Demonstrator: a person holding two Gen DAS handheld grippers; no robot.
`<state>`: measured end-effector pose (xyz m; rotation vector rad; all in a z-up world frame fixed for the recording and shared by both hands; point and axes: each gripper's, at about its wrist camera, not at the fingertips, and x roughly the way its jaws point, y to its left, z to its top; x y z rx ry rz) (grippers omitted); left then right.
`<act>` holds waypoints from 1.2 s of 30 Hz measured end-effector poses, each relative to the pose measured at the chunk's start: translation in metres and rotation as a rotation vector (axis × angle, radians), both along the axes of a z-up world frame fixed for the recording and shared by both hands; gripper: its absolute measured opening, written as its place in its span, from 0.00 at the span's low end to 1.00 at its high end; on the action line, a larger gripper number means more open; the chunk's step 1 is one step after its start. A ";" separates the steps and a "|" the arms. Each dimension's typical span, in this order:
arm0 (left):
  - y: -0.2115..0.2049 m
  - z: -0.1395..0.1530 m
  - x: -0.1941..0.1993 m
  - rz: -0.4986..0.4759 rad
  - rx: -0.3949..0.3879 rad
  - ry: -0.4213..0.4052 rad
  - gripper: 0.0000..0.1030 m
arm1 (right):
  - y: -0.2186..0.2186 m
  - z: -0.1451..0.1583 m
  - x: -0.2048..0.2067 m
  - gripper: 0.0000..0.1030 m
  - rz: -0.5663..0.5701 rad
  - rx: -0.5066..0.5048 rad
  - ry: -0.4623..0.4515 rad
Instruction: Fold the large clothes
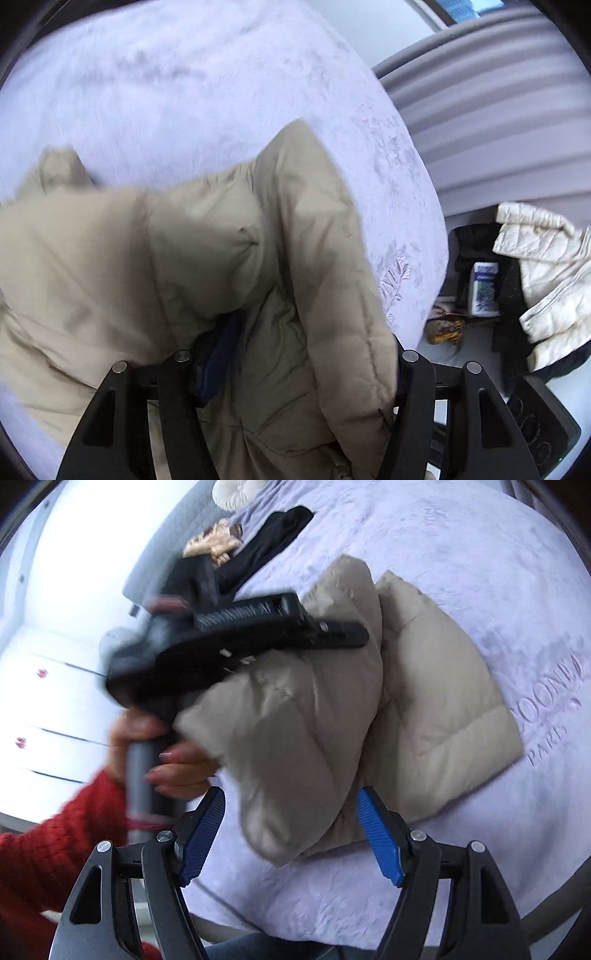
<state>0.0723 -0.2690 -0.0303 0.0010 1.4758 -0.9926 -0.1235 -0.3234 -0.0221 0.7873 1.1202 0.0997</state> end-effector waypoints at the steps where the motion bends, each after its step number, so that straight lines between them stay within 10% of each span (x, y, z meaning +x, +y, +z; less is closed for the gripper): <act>1: 0.000 0.015 -0.001 -0.009 0.001 -0.062 0.62 | 0.002 -0.004 0.001 0.67 0.002 -0.034 0.014; 4: 0.025 0.055 0.004 0.026 0.010 -0.262 0.72 | 0.006 -0.005 0.018 0.25 0.003 -0.138 0.013; 9: 0.071 0.050 0.027 0.172 0.157 -0.492 0.74 | -0.005 0.004 0.009 0.13 -0.038 -0.354 0.018; 16: 0.072 -0.013 0.044 0.262 0.230 -0.456 0.74 | -0.040 -0.021 -0.031 0.13 -0.189 -0.271 0.109; 23: -0.008 -0.025 0.023 0.159 0.213 -0.535 0.74 | -0.086 -0.058 -0.046 0.13 -0.283 -0.277 0.157; 29: -0.021 -0.035 0.023 0.166 0.238 -0.534 0.74 | -0.125 -0.093 -0.047 0.17 -0.321 -0.088 0.179; 33: -0.016 -0.038 0.028 0.181 0.231 -0.520 0.75 | -0.147 -0.049 -0.054 0.29 -0.349 -0.103 0.111; 36: -0.013 -0.038 0.030 0.192 0.218 -0.513 0.76 | -0.162 -0.015 -0.032 0.58 -0.321 -0.122 -0.009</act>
